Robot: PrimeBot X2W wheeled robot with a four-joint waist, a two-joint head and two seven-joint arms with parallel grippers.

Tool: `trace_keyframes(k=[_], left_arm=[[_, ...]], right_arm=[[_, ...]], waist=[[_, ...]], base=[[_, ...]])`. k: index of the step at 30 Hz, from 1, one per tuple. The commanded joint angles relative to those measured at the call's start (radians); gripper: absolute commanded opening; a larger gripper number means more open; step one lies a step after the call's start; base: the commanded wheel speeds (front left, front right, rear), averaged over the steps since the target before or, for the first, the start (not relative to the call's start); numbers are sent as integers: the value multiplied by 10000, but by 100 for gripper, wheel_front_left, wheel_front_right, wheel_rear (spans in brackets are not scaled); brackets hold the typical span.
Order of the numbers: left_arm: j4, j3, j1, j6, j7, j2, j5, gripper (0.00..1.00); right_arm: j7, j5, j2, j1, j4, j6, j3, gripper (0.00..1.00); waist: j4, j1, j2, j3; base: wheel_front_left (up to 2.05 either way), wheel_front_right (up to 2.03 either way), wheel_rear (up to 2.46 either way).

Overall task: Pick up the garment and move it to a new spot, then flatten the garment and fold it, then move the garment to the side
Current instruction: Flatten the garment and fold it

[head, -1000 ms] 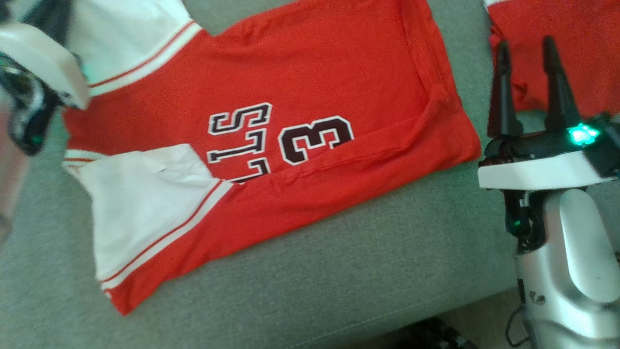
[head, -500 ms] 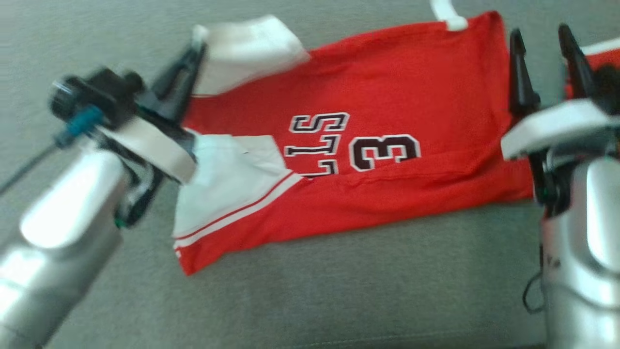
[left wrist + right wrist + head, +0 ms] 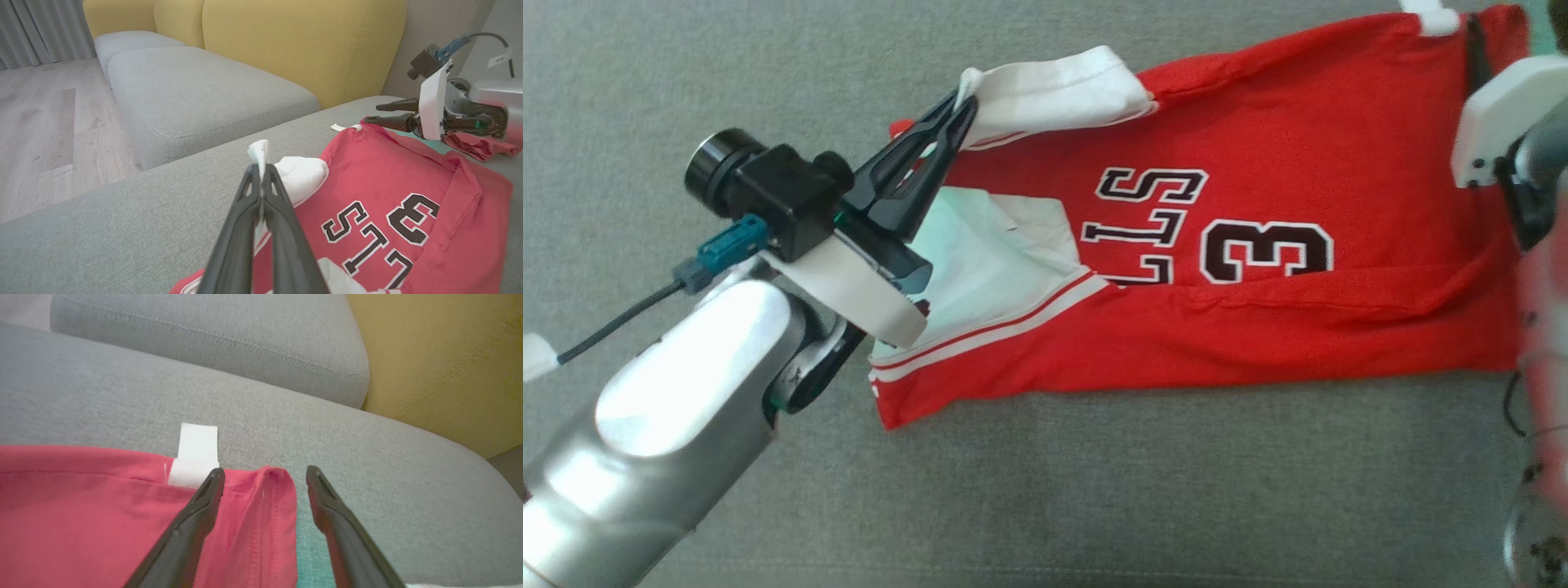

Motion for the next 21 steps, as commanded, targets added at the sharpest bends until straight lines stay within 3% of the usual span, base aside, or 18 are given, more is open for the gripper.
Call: trace_keyframes(k=[1,12,13,14,21], left_arm=[[-409,317,-543,63,53,242,98,0],[-693,263,-682,153,88,219,196,0],[-681,270,-684,149,88,232,181,0],[-645,295,-690,155,84,254,158,0],[-70,666,-752,303,-2,558,-43,0]], right_arm=[[-214,-349,-154,-492,188,-9,-31,100],[-512,-1527,-475,-1478,2162,-9,-673,100],[-505,-1595,-471,-1539,2340,-9,-712,71],[-522,-1676,-474,-1599,2507,-9,-701,2],[-1424,-1580,-224,-2207,3198,-9,-712,0]], waist=[[198,-2,0,207],[218,-2,0,454],[193,-2,0,439],[162,-2,0,424],[-320,-2,0,116]], base=[[0,0,0],[0,0,0],[0,0,0],[0,0,0],[0,0,0]])
